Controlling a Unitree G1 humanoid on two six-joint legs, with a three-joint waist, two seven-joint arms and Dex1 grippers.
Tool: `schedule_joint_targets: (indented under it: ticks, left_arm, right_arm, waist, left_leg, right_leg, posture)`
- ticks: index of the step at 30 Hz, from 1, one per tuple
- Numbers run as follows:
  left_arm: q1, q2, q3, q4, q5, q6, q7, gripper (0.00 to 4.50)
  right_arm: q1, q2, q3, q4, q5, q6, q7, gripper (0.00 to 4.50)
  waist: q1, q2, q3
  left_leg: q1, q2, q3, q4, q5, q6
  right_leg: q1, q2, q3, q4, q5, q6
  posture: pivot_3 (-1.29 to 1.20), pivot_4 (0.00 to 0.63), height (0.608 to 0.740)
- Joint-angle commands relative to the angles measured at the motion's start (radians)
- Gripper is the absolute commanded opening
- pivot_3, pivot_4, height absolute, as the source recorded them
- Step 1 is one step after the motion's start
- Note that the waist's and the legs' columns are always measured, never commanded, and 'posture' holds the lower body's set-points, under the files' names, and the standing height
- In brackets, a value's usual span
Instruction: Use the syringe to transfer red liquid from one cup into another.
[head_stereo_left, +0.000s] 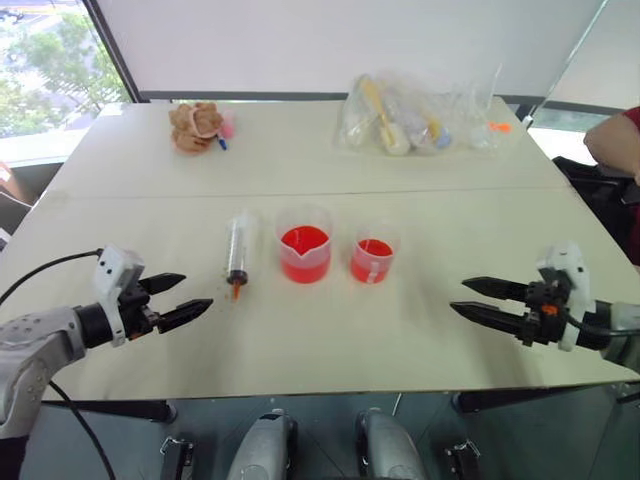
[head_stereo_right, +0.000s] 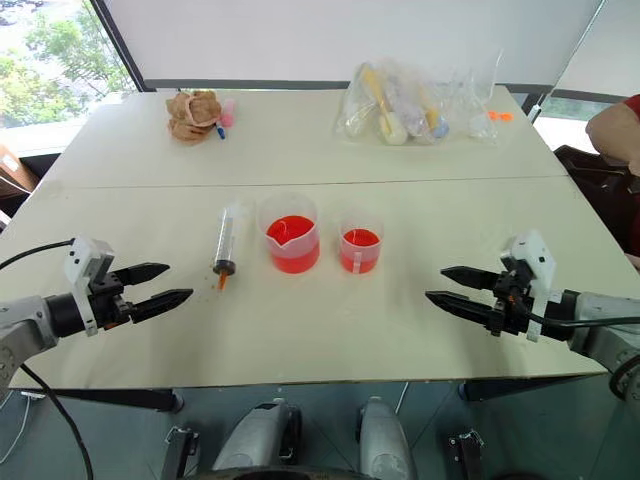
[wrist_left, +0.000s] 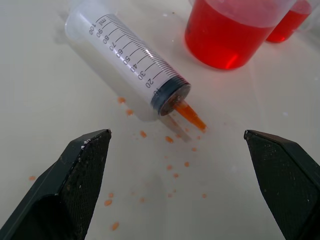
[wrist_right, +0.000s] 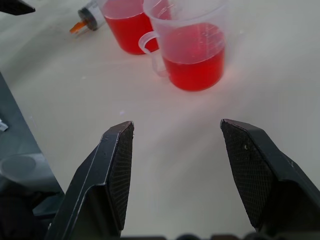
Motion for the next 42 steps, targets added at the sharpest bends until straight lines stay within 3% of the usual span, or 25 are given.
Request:
schedule_joint_targets:
  ticks: [1,12,20,26,30,36,42]
  left_arm:
    - [-0.008,0.001,0.006,-0.024,-0.004,-0.008,0.001,4.47]
    - [-0.053,-0.006,0.0,-0.001,0.003,0.033,0.05,4.47]
    - [-0.382,0.08,-0.032,-0.017,-0.164,0.427,0.151,4.47]
    - [-0.55,0.12,-0.026,0.037,-0.235,0.547,0.15,4.47]
    - [-0.547,0.121,-0.016,0.066,-0.203,0.476,0.121,4.47]
    - [-0.389,0.118,-0.032,0.098,-0.064,0.247,0.072,4.47]
    - [-0.324,0.098,-0.008,0.106,-0.042,0.183,0.057,4.47]
  right_arm:
    - [-0.02,0.006,-0.021,-0.025,0.019,-0.002,-0.005,2.87]
    - [-0.005,0.02,-0.019,-0.029,0.0,-0.009,-0.011,2.87]
    - [-0.078,-0.025,-0.031,-0.042,0.015,0.0,0.0,2.87]
    - [-0.113,-0.03,-0.041,-0.101,0.054,0.031,-0.026,2.87]
    - [-0.129,-0.029,-0.045,-0.115,0.067,0.04,-0.039,2.87]
    - [-0.097,-0.009,-0.03,-0.094,0.043,0.026,-0.046,2.87]
    - [-0.084,-0.007,-0.025,-0.066,0.027,0.014,-0.041,2.87]
  waist:
    - [0.003,0.0,0.0]
    - [0.003,0.0,0.0]
    - [-0.001,-0.001,0.001]
    - [-0.009,-0.001,0.001]
    - [-0.012,-0.001,0.001]
    - [-0.013,-0.001,0.001]
    - [0.002,-0.002,0.001]
  left_leg:
    - [0.0,0.0,0.0,0.0,0.0,0.0]
    - [0.0,-0.001,0.0,-0.01,0.0,0.0]
    - [-0.001,-0.002,-0.001,-0.008,0.0,0.0]
    - [0.0,-0.001,-0.001,-0.01,0.0,0.0]
    - [0.0,-0.001,-0.001,-0.01,0.0,0.0]
    - [0.0,-0.001,0.0,-0.01,0.0,0.0]
    - [0.0,-0.002,0.0,-0.01,0.0,0.0]
  right_leg:
    - [0.0,0.0,0.0,-0.001,0.0,0.0]
    - [0.0,-0.002,-0.001,-0.009,0.0,0.0]
    - [0.0,0.002,-0.002,-0.009,0.001,0.002]
    - [-0.001,0.003,-0.002,-0.006,0.002,0.007]
    - [-0.001,0.003,-0.002,-0.006,0.002,0.007]
    - [-0.001,0.002,-0.002,-0.007,0.001,0.005]
    - [-0.001,0.0,-0.001,-0.008,0.0,0.002]
  posture:
    - [0.0,0.15,0.74]
    - [0.0,0.15,0.74]
    - [0.0,0.15,0.74]
    - [0.0,0.15,0.74]
    - [0.0,0.15,0.74]
    - [0.0,0.15,0.74]
    - [0.0,0.15,0.74]
